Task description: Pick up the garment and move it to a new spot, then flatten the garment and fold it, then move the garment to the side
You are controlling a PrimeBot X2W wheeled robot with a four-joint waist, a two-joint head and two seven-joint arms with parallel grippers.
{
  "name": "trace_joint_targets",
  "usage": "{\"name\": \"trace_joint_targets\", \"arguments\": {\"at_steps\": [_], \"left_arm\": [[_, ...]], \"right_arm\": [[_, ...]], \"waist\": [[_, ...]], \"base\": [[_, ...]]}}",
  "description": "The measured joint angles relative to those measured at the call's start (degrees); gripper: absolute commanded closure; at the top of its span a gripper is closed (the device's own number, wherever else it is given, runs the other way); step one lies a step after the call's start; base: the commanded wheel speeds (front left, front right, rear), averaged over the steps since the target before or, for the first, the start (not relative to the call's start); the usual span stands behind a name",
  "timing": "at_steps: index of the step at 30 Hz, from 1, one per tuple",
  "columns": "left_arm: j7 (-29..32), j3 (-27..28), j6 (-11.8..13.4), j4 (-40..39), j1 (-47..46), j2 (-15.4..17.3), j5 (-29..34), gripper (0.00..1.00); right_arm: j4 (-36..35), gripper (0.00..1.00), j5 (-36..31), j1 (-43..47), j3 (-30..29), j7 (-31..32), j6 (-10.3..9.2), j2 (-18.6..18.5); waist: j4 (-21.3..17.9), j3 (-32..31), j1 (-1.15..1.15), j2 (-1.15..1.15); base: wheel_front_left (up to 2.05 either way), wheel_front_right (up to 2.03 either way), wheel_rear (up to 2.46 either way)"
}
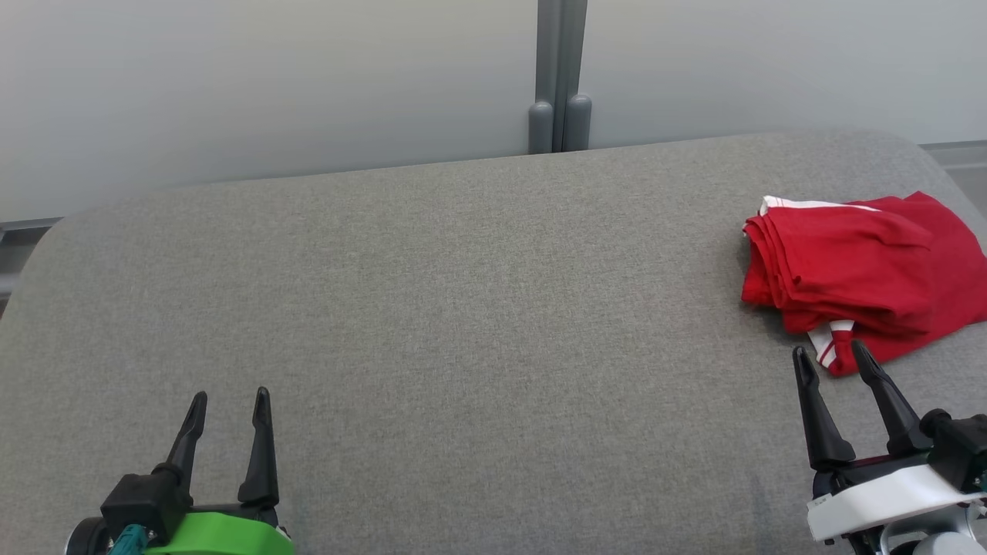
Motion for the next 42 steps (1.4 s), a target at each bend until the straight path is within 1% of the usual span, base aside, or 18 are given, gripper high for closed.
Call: {"name": "trace_joint_targets", "arguments": {"at_steps": [18,19,22,24,42], "left_arm": [[0.0,1.0,-0.6,0.9,-0.1,-0.7,0.4,0.0],[0.0,1.0,-0.6,1.1,0.0,-0.8,0.4,1.0],[0.4,0.9,-0.6,2.7,0.2,-0.9,0.3,1.0],[0.9,1.1,-0.6,3.2,0.2,-1.0,-1.0,1.0],[5.1,2.8,-0.6,4.7,-2.0,-1.8,-18.6,1.0]], "right_arm": [[0.5,0.0,0.5,-0.4,0.5,0.0,0.0,0.1],[0.7,1.0,0.5,-0.3,0.5,0.0,0.0,0.1],[2.2,1.0,0.5,0.5,0.8,0.1,0.0,0.9],[2.8,1.0,1.9,0.6,0.8,0.6,0.0,1.4],[7.7,1.0,18.3,-3.9,-1.2,5.9,0.0,3.3]], "waist": [[-0.3,-0.2,0.0,0.0],[-0.3,-0.2,0.0,0.0],[-0.3,-0.2,0.0,0.0],[-0.3,-0.2,0.0,0.0],[-0.4,0.1,0.0,0.0]], "base": [[0.0,0.0,0.0],[0.0,0.0,0.0],[0.0,0.0,0.0],[0.0,0.0,0.0],[0.0,0.0,0.0]]}}
